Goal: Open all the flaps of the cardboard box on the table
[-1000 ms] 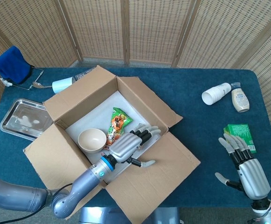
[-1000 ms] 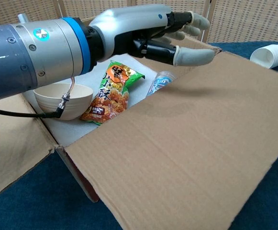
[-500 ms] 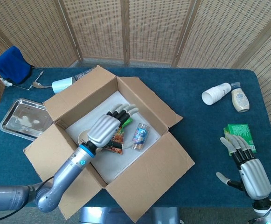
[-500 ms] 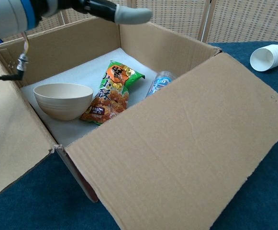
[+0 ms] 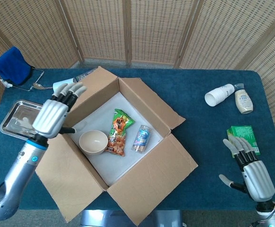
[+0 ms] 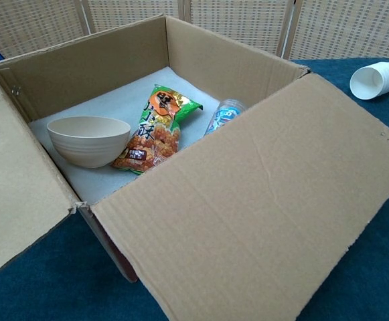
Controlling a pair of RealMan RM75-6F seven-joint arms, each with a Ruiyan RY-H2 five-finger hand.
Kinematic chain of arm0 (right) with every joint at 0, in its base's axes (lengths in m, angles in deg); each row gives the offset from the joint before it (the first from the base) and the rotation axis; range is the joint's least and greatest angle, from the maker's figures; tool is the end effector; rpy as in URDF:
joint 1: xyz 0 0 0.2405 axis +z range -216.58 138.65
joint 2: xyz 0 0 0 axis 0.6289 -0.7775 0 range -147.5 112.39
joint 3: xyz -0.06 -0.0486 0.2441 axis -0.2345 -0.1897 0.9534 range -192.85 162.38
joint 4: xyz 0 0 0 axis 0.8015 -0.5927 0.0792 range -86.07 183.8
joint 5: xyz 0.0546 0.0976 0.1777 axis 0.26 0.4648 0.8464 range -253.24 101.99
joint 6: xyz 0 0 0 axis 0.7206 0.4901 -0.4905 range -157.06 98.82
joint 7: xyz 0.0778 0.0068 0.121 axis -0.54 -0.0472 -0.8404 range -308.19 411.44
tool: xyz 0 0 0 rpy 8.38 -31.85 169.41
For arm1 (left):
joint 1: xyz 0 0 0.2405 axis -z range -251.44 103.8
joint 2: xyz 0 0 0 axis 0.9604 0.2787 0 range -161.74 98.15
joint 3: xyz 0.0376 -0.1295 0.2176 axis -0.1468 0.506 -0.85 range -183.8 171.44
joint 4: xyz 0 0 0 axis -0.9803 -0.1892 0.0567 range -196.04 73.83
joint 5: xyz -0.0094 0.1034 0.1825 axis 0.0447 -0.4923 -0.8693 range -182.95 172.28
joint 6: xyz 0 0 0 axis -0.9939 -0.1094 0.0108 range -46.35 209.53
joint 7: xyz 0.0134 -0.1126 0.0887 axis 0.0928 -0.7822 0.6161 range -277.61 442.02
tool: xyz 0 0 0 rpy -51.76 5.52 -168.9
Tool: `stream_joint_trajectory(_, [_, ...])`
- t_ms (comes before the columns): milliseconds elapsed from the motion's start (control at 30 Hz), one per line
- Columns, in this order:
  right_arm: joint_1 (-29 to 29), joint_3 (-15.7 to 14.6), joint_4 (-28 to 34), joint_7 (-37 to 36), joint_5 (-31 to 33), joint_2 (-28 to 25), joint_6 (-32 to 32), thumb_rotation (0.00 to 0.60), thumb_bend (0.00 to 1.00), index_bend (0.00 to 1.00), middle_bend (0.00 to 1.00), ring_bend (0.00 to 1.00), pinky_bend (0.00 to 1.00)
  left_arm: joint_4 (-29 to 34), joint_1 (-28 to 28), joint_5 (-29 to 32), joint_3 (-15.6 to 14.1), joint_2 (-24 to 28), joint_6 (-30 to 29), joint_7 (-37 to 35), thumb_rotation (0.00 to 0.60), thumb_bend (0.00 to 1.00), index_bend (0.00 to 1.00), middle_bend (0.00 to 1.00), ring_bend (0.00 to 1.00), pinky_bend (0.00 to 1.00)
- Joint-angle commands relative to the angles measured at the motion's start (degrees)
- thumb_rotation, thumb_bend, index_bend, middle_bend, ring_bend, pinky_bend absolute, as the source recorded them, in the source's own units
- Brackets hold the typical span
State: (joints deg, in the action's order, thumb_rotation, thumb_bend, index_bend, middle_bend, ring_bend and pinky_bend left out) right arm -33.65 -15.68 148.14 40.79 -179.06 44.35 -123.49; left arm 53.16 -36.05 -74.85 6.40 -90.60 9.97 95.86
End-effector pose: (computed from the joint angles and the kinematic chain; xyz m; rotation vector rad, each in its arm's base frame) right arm -0.2450 -0.1616 0.1610 1.4988 -0.9260 1.3551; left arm -0.1108 0.3135 0.1543 -1.6559 -0.7834 -1.2294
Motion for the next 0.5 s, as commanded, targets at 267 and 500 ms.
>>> stream_joint_trajectory(267, [-0.2,-0.2,0.3,0.4,-0.6,-0.1,-0.4,0.600,0.14,0.00,0.00,0.00,0.00,-5.4,-18.3,-12.3,-9.4,14.5,-13.0,-13.1,0.558,0.00,0.00,0.00,0.00,0.01])
stream_joint_trajectory(500, [-0.4,-0.2,0.3,0.7,-0.5,-0.1,-0.5,0.600,0.14,0.00,0.00,0.00,0.00,-13.6,-26.5,-14.1,-13.0,12.9,-18.8,-19.7,0.600,0.00,0.00,0.00,0.00,0.00])
